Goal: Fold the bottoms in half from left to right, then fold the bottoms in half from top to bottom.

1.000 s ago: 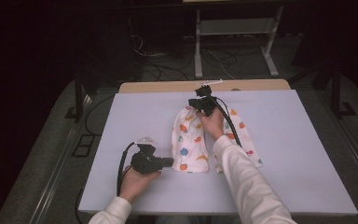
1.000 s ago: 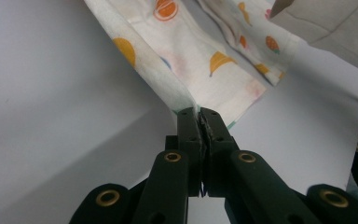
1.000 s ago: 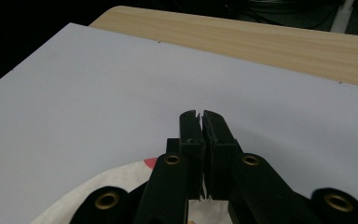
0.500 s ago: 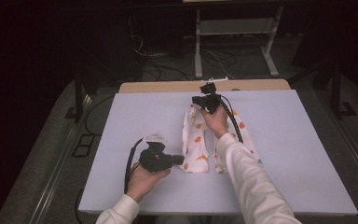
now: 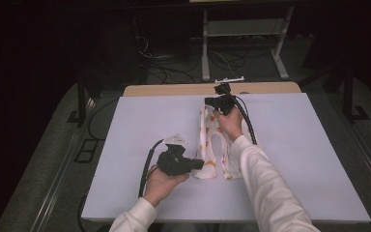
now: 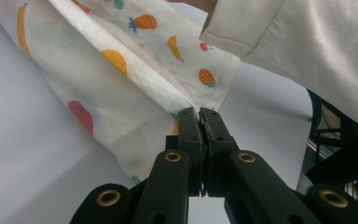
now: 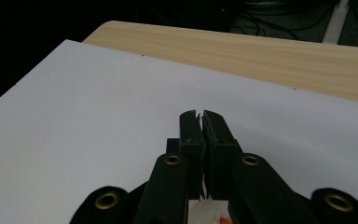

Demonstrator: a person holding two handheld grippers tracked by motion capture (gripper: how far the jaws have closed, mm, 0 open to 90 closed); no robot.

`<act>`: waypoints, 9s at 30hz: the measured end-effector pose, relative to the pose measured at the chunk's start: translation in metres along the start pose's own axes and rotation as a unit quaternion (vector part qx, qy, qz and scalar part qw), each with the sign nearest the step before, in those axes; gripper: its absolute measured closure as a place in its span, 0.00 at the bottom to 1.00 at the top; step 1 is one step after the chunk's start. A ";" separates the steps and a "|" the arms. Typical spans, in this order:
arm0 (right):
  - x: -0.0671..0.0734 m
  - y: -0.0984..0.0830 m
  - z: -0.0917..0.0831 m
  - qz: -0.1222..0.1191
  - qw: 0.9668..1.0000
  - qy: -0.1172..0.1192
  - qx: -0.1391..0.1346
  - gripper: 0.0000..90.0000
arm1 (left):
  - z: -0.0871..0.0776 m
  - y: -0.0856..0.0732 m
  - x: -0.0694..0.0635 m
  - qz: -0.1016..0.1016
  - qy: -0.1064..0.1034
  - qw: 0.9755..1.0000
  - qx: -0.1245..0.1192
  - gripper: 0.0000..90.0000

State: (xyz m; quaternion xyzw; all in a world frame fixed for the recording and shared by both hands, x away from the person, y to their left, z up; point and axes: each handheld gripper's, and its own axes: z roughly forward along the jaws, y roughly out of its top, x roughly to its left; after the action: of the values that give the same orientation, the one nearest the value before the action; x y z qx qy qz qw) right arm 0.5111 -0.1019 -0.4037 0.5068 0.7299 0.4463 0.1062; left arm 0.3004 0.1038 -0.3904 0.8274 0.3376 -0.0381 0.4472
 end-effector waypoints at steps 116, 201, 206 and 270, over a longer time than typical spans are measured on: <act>-0.118 -0.023 -0.064 0.002 0.999 0.040 0.016 0.38 | 0.193 0.059 -0.051 -0.022 -0.050 0.997 0.056 0.96; -0.105 -0.049 -0.096 -0.009 0.998 0.066 -0.009 0.00 | 0.088 0.109 0.071 0.015 0.043 0.997 -0.060 0.00; -0.109 -0.048 -0.096 -0.005 0.998 0.064 -0.004 0.00 | 0.087 0.115 0.079 0.008 0.047 0.997 -0.061 0.00; -0.134 -0.041 -0.058 0.046 0.993 0.050 0.096 0.43 | 0.131 0.104 0.147 -0.121 0.042 0.992 0.005 0.30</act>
State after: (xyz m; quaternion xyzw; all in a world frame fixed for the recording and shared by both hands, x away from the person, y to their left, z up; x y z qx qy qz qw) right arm 0.5120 -0.2486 -0.4412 0.5247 0.7496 0.4034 -0.0006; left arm 0.5066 0.0417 -0.4478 0.7832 0.4540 -0.0585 0.4208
